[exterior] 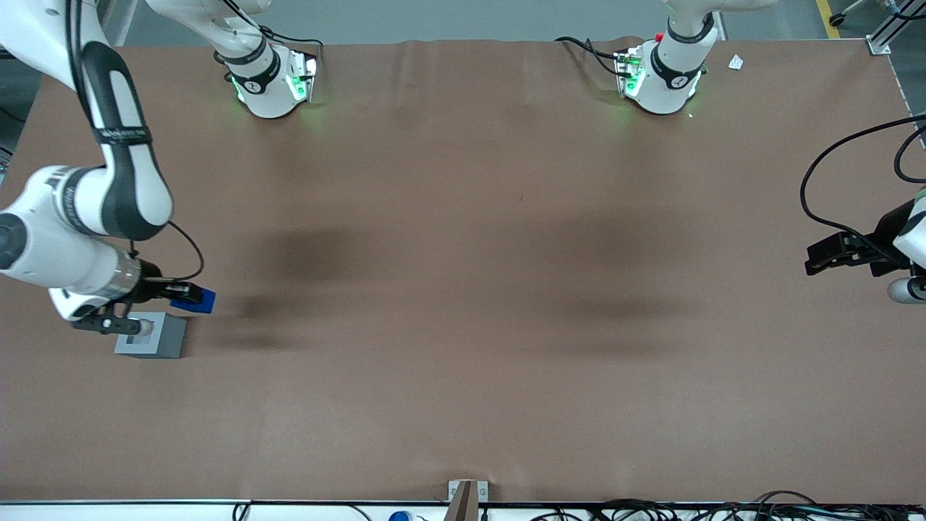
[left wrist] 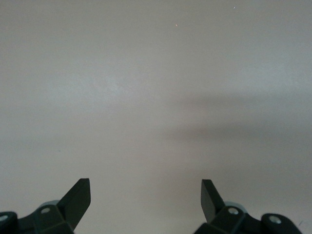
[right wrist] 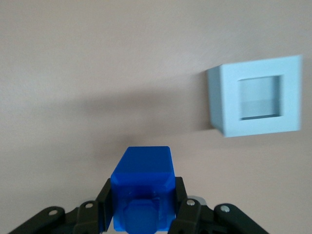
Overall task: Insert blue part into gray base with right arm
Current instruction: 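Carry the blue block over the gray base's square hole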
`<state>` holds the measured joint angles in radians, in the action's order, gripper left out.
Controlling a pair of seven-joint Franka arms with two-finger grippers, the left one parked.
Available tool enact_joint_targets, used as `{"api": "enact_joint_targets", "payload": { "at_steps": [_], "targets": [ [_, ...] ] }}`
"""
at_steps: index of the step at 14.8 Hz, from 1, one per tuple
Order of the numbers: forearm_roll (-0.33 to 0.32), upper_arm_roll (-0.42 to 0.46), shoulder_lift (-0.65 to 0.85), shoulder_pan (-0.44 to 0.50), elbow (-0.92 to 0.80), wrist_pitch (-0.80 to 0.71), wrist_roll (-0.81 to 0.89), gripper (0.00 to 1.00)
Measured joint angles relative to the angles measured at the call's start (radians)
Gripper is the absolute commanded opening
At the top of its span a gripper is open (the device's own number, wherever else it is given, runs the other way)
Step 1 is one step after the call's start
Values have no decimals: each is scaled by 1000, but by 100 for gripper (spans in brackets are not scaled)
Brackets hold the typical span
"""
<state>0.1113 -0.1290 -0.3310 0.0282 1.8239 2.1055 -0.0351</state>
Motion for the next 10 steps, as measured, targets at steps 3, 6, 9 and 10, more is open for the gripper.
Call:
{"api": "enact_joint_targets", "payload": {
  "at_steps": [3,6,9,10],
  "targets": [
    [0,-1,6,-45,-13,0,-58,3],
    [0,-3,5,-97,-36,2,-136,3],
    [0,-3,-3,-129,-66,2,-188,3],
    [-2,-3,-12,-133,-76,2,-194,3]
  ]
}}
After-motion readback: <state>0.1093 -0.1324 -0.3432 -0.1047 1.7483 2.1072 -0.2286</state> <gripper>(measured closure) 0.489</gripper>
